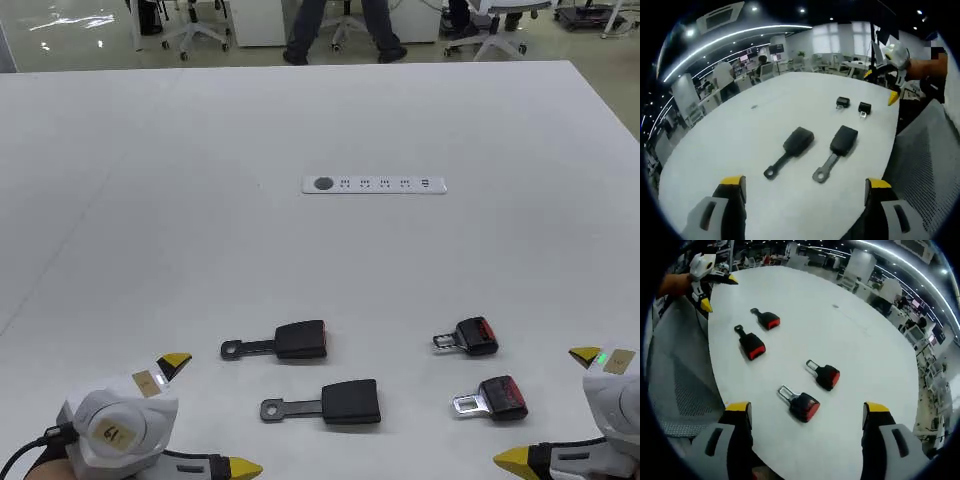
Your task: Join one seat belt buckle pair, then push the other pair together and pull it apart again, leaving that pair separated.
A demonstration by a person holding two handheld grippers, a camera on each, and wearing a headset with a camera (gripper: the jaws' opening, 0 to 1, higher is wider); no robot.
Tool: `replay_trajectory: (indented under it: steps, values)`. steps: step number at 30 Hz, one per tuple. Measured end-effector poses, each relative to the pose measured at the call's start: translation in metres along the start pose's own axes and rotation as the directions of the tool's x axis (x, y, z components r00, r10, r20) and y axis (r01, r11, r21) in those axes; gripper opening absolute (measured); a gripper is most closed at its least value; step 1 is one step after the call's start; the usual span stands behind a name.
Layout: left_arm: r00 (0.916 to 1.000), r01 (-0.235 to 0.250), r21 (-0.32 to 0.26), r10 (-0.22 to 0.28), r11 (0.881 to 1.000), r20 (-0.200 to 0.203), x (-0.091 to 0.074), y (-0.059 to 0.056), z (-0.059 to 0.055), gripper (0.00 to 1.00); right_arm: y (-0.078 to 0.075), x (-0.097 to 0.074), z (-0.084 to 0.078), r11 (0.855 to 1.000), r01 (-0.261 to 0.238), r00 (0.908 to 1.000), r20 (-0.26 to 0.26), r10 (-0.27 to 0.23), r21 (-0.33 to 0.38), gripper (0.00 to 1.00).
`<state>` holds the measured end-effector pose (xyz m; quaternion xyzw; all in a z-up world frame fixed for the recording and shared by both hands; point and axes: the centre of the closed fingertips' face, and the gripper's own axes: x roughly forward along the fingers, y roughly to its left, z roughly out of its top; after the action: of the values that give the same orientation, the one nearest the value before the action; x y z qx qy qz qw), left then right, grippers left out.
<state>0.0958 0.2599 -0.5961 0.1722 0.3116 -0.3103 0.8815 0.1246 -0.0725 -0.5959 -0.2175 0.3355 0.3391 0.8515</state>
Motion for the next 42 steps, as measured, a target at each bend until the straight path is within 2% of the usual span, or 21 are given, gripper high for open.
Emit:
replay_trajectory:
  steps: [1,3,7,9,12,17,19,21,25,27,29,34,36,39,42]
  values:
    - [1.0,-0.002,0.004,0.002,1.0,-0.003,0.0,-0.001,-0.001,1.0,0.0,0.0,0.005,0.999,-0.001,0.9997,0.024,0.002,-0.041,1.0]
    - [0.9999,-0.014,0.004,0.014,1.0,0.005,-0.002,-0.003,0.004,1.0,-0.001,0.0,0.005,0.998,0.016,0.9996,0.026,-0.014,-0.058,1.0]
    - [0.9999,-0.013,-0.023,0.013,1.0,0.006,-0.002,-0.004,0.004,1.0,0.001,0.001,0.003,0.999,0.011,0.9999,0.002,-0.011,-0.04,1.0]
    - [0.9999,-0.005,-0.013,0.005,1.0,-0.011,-0.001,-0.003,0.0,1.0,0.002,0.001,0.002,0.999,0.014,0.9999,-0.002,-0.014,-0.043,1.0]
    - [0.9999,-0.003,-0.003,0.003,1.0,-0.015,0.001,0.001,-0.003,1.0,-0.001,0.001,0.003,0.998,0.021,0.9997,0.009,-0.021,-0.053,1.0]
    - [0.9999,-0.008,-0.011,0.008,1.0,-0.006,0.004,0.009,0.001,1.0,0.0,0.002,0.004,1.0,0.009,0.9996,0.028,-0.008,-0.022,1.0]
    - [1.0,-0.008,-0.011,0.008,1.0,-0.003,0.004,0.006,0.005,1.0,0.0,0.003,0.004,1.0,0.007,0.9997,0.025,-0.007,-0.021,0.99]
    - [1.0,-0.007,-0.009,0.007,1.0,-0.002,0.003,0.005,0.004,1.0,0.001,0.003,0.007,0.999,0.001,0.9996,0.028,0.0,-0.034,0.98]
    - [0.9997,0.014,0.019,-0.015,1.0,0.02,0.008,-0.007,0.015,1.0,0.002,0.006,0.008,0.998,-0.015,0.9996,0.023,0.017,-0.057,0.95]
    - [0.9995,0.025,0.038,-0.026,0.999,0.017,0.01,-0.009,0.015,1.0,0.005,0.007,0.01,0.999,-0.028,0.9988,0.039,0.03,-0.047,0.94]
    - [0.9993,0.036,0.039,-0.037,0.999,0.009,0.011,-0.011,0.015,1.0,0.006,0.007,0.008,1.0,-0.022,0.9993,0.031,0.022,-0.012,0.93]
    - [0.9993,0.034,0.037,-0.034,0.999,0.016,0.01,-0.01,0.016,1.0,0.012,0.008,0.01,1.0,-0.026,0.9983,0.052,0.027,-0.015,0.91]
    - [0.9992,0.037,0.028,-0.037,0.999,0.015,0.009,-0.011,0.015,1.0,0.011,0.01,0.006,1.0,-0.028,0.9985,0.047,0.028,0.002,0.91]
    - [0.9989,0.046,0.042,-0.046,0.998,0.003,0.01,-0.013,0.011,1.0,0.011,0.003,0.008,0.999,-0.026,0.9978,0.061,0.023,0.04,0.92]
    - [0.999,0.045,0.036,-0.046,0.998,0.005,0.009,-0.013,0.013,1.0,0.009,0.005,0.004,0.999,-0.025,0.998,0.059,0.023,0.039,0.92]
